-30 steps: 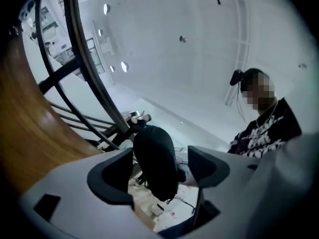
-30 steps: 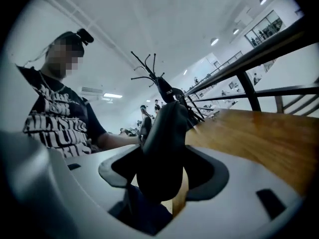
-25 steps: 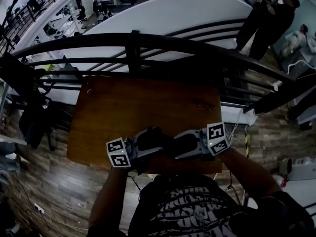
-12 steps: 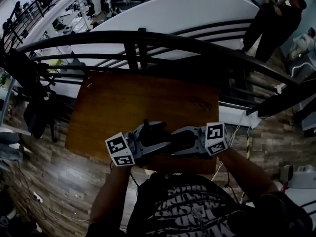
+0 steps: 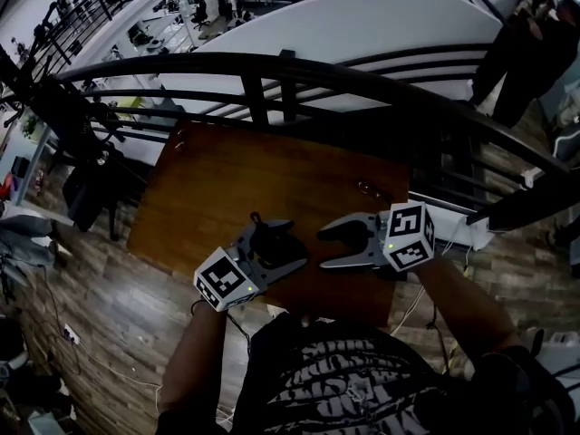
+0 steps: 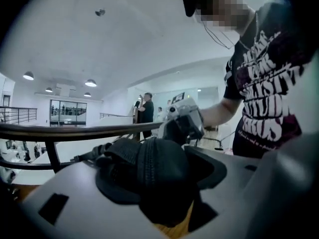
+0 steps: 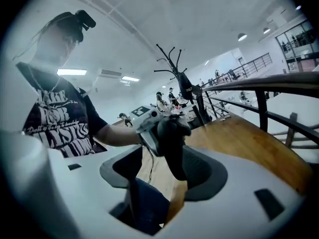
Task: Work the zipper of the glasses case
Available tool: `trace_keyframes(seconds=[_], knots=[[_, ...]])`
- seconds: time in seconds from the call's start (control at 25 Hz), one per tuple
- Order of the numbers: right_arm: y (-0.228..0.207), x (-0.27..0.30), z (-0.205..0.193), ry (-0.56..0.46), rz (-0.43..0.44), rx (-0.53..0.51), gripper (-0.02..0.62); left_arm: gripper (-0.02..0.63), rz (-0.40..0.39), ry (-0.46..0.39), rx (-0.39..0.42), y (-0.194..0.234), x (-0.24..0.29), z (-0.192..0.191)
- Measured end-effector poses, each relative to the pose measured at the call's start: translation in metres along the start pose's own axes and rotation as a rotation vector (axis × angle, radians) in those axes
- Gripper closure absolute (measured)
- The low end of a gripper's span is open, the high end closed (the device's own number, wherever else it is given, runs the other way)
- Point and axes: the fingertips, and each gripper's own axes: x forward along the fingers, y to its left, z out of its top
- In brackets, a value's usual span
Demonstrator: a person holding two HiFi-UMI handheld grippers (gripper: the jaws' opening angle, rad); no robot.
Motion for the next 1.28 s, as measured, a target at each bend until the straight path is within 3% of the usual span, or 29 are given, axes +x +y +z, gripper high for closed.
trace_keyframes(seconds=[0.16,0.4,0.6,0.8,0.88,1.04,1.28], knots=[[0.015,0.012,0.013,0.088,0.041,-0.019,0.396,0.321,0.071,0.109,0.052,-0.013,0.015,-0.025],[0.013,0.046,0.013,0.266,0.038,-0.012,0.414,0.321,0.154,0.215,0.176,-0.021,0.007,-0.048],[0.018,0.064,0.014,0.34,0.024,0.09,0.459,0.321,0.159,0.28,0.267,-0.03,-0.005,-0.051],[0.013,0.106,0.009,0.4,-0.006,0.189,0.462,0.325,0.154,0.344,0.372,-0.024,-0.033,-0.065],[0.011,0.124,0.014,0.38,0.001,0.203,0.489,0.325,0.144,0.332,0.372,-0.018,-0.051,-0.072],[0.016,0.154,0.038,0.25,-0.004,0.266,0.578,0.327,0.132,0.222,0.344,-0.009,-0.092,-0.071],[0.025,0.183,0.066,0.046,-0.041,0.362,0.591,0.327,0.128,0.063,0.312,0.001,-0.135,-0.055]])
